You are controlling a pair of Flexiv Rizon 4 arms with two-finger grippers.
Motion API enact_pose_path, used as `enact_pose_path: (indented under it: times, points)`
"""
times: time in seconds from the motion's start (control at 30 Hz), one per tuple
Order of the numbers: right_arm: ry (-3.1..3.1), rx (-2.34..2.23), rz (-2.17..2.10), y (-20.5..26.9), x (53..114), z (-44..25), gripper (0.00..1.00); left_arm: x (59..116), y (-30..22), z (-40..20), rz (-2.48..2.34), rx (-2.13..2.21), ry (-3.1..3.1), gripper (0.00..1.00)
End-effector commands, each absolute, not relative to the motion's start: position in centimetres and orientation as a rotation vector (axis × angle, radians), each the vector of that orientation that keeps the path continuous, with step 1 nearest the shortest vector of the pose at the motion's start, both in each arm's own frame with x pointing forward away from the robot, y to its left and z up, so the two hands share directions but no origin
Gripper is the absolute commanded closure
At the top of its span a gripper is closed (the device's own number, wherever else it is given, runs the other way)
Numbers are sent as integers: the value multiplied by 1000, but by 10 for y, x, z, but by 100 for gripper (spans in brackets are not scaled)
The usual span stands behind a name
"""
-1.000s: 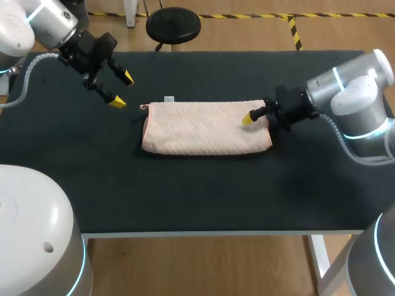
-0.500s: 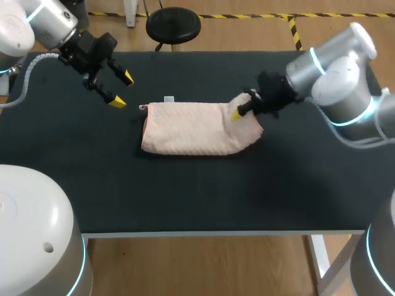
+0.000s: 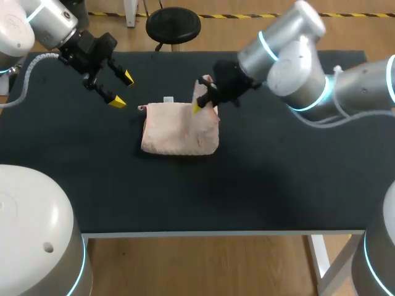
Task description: Fold the towel
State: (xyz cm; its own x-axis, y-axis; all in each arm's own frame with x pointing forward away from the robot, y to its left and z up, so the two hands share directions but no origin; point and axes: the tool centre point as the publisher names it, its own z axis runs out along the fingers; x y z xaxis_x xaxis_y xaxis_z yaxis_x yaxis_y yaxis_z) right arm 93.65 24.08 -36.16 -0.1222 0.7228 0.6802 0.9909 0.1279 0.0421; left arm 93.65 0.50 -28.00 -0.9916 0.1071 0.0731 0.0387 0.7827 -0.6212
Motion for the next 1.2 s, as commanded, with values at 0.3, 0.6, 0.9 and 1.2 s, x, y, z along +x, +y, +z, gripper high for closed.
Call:
enact_pose_path:
  times: [0.3, 0.6, 0.9, 1.2]
  points:
    - [-1907, -1595, -676, 294, 931, -369, 100, 937, 5, -281, 998, -119, -2868, 0]
    - [-1907, -1607, -694, 297, 930, -363, 0, 937, 5, -281, 998, -119, -2868, 0]
    - [-1962, -1594, -749, 301, 931, -337, 0, 937, 5, -281, 998, -119, -2868, 0]
    - [-1968, -1531, -902, 296, 933, -307, 0, 937, 5, -281, 998, -119, -2868, 0]
